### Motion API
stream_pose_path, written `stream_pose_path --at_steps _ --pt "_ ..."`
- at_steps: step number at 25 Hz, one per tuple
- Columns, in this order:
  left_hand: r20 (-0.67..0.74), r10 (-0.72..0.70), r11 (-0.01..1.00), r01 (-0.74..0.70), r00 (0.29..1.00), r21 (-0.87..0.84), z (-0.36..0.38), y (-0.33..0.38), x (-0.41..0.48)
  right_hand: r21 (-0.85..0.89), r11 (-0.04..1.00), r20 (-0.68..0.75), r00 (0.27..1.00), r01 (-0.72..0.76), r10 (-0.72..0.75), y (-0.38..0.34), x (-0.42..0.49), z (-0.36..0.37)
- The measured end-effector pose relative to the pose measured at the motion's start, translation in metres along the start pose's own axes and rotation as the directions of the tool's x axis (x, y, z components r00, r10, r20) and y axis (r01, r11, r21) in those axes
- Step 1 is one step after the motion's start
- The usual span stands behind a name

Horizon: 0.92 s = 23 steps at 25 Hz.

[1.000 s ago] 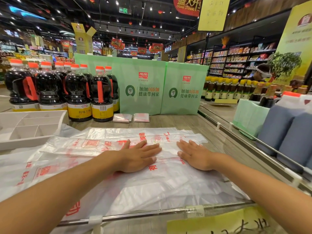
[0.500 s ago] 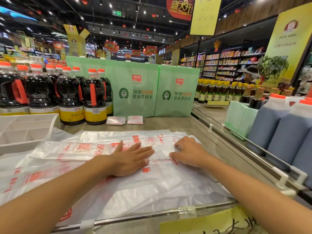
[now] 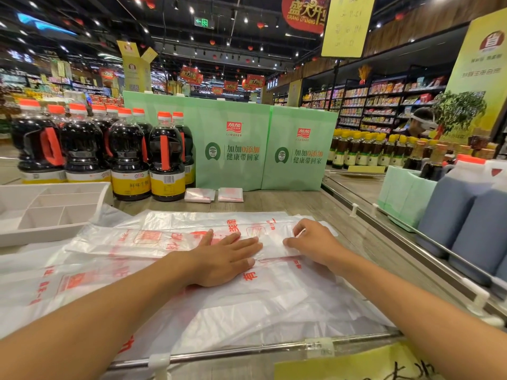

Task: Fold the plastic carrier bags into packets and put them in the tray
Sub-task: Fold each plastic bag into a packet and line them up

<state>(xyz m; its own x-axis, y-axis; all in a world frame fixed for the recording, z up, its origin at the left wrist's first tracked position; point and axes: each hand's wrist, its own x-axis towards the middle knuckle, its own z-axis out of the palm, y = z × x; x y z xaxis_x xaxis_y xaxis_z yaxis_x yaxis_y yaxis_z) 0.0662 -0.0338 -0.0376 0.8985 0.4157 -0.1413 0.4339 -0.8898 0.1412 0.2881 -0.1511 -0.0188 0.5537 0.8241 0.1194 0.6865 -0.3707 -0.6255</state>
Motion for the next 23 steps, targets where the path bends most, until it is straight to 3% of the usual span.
stream_pose_path --at_steps 11,16,19,23 --pt "0.007 -0.004 1.0 0.004 1.0 0.001 -0.001 -0.01 0.004 -0.009 0.997 0.058 0.995 0.076 -0.076 0.013 0.008 -0.003" --pt "-0.025 -0.005 1.0 0.005 1.0 -0.019 0.0 -0.015 0.005 -0.271 0.917 0.102 0.956 0.293 -0.275 0.022 0.005 -0.005" --pt "-0.126 -0.004 0.998 -0.004 0.992 -0.06 -0.001 -0.02 0.002 -0.243 0.866 0.178 0.898 0.436 -0.403 0.024 -0.001 -0.016" --pt "-0.196 0.006 0.995 -0.025 0.981 -0.095 -0.001 -0.028 0.0 -0.369 0.792 0.318 0.867 0.486 -0.384 0.014 -0.015 -0.023"
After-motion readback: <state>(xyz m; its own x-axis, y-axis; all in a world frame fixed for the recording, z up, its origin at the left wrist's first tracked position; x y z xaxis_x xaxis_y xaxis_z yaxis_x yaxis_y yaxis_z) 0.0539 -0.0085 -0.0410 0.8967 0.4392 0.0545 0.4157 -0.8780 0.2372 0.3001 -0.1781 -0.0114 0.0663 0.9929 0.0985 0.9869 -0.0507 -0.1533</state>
